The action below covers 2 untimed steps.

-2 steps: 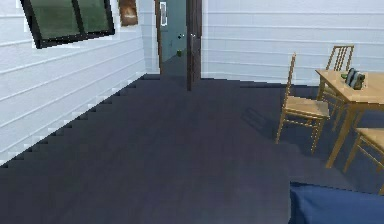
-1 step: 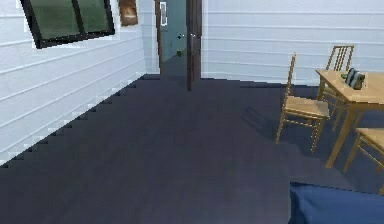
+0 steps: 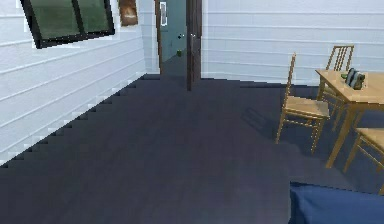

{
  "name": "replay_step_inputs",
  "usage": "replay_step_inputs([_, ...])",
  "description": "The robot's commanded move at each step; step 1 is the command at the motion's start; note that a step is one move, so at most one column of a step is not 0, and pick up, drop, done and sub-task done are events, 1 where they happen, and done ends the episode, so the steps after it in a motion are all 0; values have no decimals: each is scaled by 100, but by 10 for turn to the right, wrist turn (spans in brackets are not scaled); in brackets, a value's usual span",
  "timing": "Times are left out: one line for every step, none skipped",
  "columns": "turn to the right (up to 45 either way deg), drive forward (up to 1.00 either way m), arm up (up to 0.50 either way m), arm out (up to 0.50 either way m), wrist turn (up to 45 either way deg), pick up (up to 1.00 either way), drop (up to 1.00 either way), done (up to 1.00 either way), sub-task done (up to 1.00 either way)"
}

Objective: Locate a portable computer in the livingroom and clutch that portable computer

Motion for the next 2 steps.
replay_step_inputs([0,0,0,0,450,0,0,0,0])
replay_step_inputs([0,0,0,0,450,0,0,0,0])
